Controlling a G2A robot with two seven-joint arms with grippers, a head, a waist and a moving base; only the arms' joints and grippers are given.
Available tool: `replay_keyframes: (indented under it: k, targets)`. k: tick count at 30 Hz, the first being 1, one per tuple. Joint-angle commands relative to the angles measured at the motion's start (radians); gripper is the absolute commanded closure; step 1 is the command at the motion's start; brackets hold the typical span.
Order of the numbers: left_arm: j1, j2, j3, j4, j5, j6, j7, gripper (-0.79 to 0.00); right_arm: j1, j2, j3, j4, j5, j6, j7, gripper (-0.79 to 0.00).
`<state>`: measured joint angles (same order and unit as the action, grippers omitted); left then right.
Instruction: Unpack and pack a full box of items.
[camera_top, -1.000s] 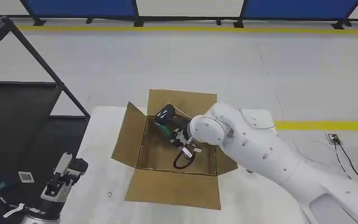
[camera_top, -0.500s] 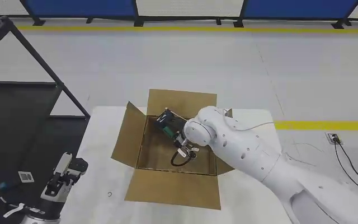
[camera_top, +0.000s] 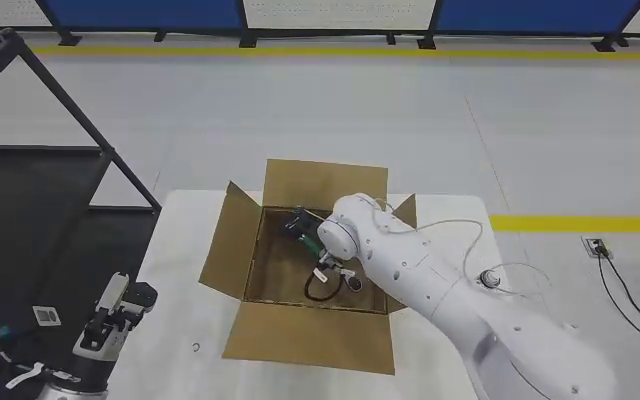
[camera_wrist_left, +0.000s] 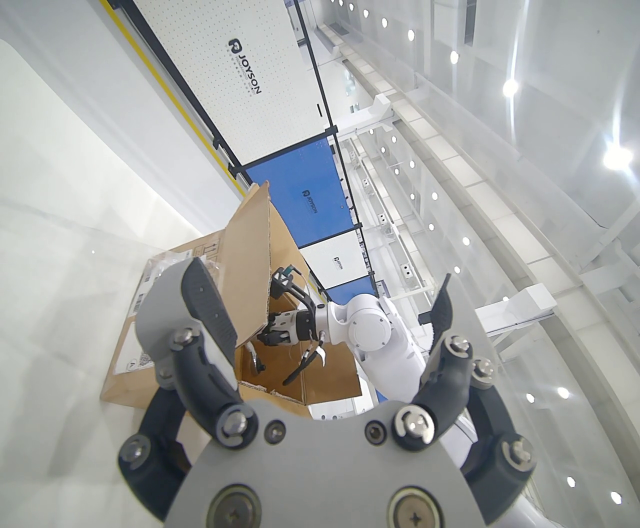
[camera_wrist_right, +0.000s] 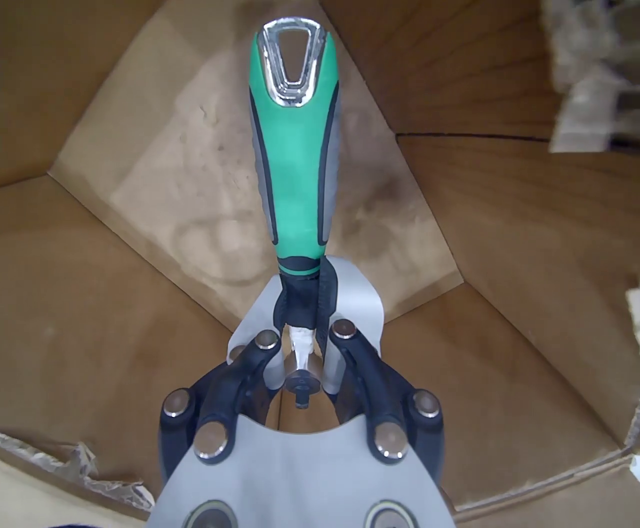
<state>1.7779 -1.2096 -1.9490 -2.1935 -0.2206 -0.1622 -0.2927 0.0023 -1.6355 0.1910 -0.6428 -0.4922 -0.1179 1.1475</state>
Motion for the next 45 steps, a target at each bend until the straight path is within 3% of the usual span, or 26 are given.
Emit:
replay_keyframes:
  k: [1, 9, 20, 41, 45]
  targets:
    - [0.000, 0.000, 0.000, 0.000, 0.000, 0.000, 0.000, -0.785, 0.000, -0.022, -0.007, 0.035, -0.010, -0.014, 0.014, 0.000]
    - [0.000, 0.000, 0.000, 0.000, 0.000, 0.000, 0.000, -0.785, -0.011, -0.101, -0.010, 0.182, -0.014, -0.083, 0.013, 0.000]
    - [0.000, 0.000, 0.000, 0.000, 0.000, 0.000, 0.000, -0.785, -0.028, -0.177, -0.002, 0.321, -0.028, -0.135, -0.005, 0.000]
    - [0.000, 0.000, 0.000, 0.000, 0.000, 0.000, 0.000, -0.785, -0.033, -0.239, 0.040, 0.473, -0.026, -0.152, -0.013, 0.000]
    - [0.000, 0.000, 0.000, 0.000, 0.000, 0.000, 0.000, -0.785, -0.033, -0.242, 0.048, 0.479, -0.027, -0.156, -0.012, -0.123]
